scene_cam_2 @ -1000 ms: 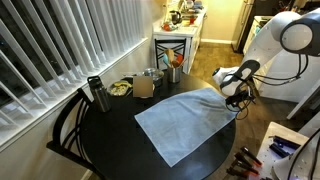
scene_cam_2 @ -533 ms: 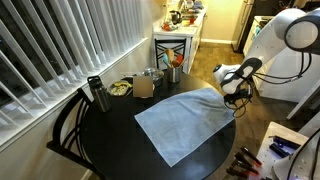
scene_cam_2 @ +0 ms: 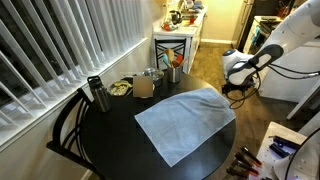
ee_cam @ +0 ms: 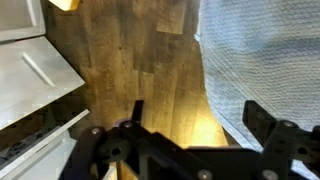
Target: Unfold the towel
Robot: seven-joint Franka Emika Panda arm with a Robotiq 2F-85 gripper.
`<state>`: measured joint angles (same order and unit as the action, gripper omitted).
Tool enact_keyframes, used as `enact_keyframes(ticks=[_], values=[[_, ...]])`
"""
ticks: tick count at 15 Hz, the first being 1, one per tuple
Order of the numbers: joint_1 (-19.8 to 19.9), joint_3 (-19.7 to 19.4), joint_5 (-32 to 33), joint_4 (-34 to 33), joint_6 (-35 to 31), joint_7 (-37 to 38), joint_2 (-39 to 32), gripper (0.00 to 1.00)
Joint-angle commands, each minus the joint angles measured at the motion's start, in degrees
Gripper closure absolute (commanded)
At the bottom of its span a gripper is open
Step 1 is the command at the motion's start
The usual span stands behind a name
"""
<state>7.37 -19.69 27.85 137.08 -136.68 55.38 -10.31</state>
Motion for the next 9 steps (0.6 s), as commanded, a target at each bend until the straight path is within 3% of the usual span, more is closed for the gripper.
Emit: enact_keyframes(ticks=[1,9], values=[[1.58,1.71,-2.99,6.88,-7.00,-5.72,9.05,0.00],[1.30,6.47,-12.84,14.14,-16.45,-17.31,18.73,0.00]])
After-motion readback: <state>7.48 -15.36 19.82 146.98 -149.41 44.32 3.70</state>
